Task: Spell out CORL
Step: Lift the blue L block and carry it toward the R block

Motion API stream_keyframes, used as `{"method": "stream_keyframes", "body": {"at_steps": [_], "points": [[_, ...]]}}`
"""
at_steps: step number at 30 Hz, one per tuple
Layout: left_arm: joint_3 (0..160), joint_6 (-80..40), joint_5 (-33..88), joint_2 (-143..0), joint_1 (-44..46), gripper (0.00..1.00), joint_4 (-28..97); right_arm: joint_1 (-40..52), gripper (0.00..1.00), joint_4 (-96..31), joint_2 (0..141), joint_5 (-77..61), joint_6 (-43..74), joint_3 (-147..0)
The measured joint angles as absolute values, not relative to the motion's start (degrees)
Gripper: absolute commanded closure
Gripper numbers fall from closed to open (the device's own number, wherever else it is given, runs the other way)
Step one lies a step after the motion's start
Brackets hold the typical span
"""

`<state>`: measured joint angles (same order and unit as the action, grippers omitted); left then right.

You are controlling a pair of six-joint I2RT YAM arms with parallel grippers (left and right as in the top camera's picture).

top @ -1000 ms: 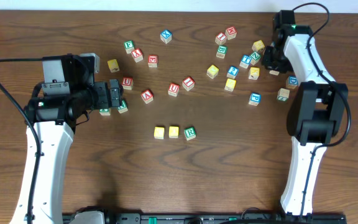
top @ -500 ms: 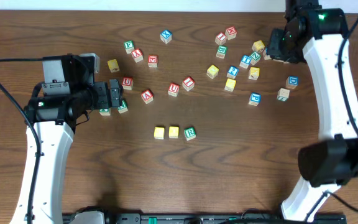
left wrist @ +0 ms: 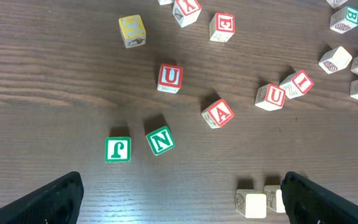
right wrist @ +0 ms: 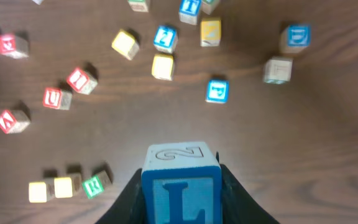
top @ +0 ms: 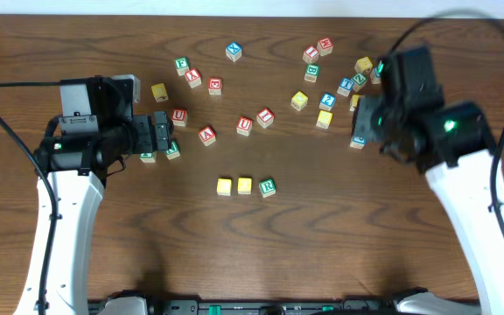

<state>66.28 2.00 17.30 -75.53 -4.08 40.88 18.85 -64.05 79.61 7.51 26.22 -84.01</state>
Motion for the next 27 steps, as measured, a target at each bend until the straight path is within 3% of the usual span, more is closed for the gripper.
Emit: {"method": "stream_keyframes", "body": {"at_steps": [11,19,27], "points": [[66.3,2.0,17.3,-75.5,-4.1,0.0,40.8,30.9,0.98,-47.1,77.5,7.8,36.0,-56.5],[66.3,2.0,17.3,-75.5,-4.1,0.0,40.9,37.8,0.95,-38.0,83.1,6.7,38.8,-53.1],[66.3,2.0,17.3,-75.5,-4.1,0.0,40.9,39.0,0.97,-30.8,93.8,5.5,40.1,-53.0]]}}
